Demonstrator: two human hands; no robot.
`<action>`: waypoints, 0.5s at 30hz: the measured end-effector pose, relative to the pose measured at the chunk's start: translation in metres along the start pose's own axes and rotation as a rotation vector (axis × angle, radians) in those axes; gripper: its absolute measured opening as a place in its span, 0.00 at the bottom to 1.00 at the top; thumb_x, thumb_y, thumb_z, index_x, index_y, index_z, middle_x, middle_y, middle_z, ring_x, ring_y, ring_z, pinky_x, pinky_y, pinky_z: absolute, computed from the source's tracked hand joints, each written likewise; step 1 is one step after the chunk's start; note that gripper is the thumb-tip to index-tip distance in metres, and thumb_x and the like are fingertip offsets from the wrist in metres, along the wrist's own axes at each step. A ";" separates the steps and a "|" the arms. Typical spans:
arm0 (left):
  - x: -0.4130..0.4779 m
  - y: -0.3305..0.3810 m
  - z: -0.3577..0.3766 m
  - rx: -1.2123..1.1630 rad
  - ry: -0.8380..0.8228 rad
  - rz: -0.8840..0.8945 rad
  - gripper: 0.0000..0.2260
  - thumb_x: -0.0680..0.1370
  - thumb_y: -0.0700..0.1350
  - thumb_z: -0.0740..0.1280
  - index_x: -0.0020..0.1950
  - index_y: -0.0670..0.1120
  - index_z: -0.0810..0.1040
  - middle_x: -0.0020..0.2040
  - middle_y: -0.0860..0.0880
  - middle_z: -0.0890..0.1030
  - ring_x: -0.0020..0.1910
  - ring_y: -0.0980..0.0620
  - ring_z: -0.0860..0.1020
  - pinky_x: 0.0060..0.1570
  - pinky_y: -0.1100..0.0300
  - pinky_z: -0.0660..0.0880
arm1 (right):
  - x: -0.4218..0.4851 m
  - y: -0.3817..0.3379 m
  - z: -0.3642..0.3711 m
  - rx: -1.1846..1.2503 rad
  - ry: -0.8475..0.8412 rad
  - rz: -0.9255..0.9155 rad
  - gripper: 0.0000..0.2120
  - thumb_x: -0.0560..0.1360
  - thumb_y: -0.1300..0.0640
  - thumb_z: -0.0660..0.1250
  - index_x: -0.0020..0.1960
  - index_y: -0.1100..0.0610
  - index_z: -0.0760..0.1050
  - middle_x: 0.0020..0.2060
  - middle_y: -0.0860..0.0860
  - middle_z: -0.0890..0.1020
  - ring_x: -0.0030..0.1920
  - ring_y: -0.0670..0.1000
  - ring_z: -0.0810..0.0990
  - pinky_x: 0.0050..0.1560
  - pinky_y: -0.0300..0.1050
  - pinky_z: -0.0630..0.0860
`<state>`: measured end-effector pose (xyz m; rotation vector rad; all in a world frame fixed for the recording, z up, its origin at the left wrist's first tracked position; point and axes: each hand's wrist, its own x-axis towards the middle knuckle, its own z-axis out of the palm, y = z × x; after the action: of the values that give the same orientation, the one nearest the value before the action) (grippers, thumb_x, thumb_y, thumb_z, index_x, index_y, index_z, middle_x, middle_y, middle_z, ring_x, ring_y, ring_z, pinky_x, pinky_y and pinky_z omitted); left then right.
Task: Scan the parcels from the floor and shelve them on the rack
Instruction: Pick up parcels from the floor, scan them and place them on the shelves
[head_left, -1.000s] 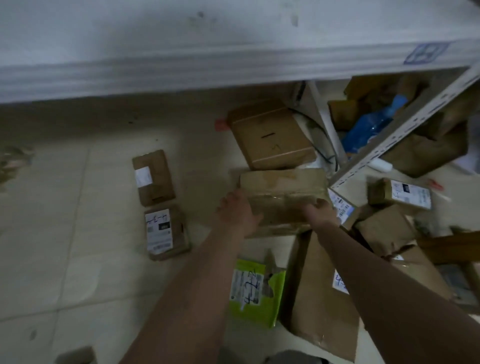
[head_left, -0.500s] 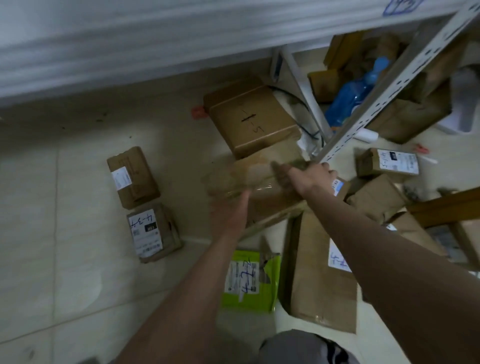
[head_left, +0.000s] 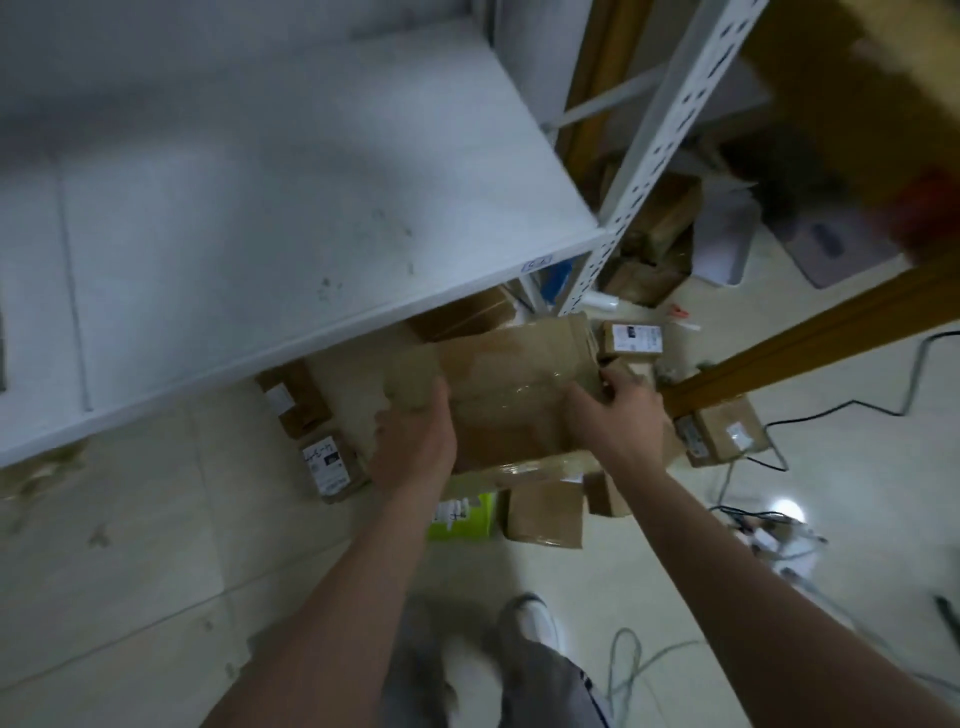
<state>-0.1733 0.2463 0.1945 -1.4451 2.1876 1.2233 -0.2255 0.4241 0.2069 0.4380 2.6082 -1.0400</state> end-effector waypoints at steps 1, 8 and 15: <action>-0.027 0.019 -0.014 0.020 -0.006 0.021 0.43 0.73 0.77 0.49 0.75 0.47 0.69 0.71 0.43 0.72 0.66 0.39 0.74 0.66 0.41 0.70 | -0.015 -0.007 -0.031 0.025 0.018 -0.004 0.34 0.65 0.32 0.61 0.63 0.50 0.77 0.54 0.52 0.80 0.58 0.57 0.77 0.57 0.62 0.78; -0.190 0.128 -0.113 -0.155 0.030 0.122 0.30 0.82 0.67 0.52 0.57 0.42 0.77 0.45 0.46 0.77 0.50 0.43 0.77 0.50 0.54 0.68 | -0.119 -0.109 -0.224 0.217 0.248 -0.186 0.32 0.71 0.39 0.65 0.72 0.51 0.72 0.58 0.50 0.75 0.62 0.53 0.73 0.64 0.59 0.73; -0.271 0.148 -0.207 -0.626 0.132 0.187 0.28 0.85 0.59 0.53 0.73 0.38 0.71 0.70 0.40 0.74 0.63 0.39 0.75 0.59 0.49 0.71 | -0.237 -0.248 -0.330 0.256 0.363 -0.749 0.24 0.72 0.46 0.66 0.67 0.49 0.78 0.48 0.44 0.74 0.55 0.47 0.70 0.58 0.44 0.68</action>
<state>-0.1219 0.2870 0.5600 -1.5862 2.1623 2.0684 -0.1586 0.4440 0.6776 -0.3869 3.0478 -1.6593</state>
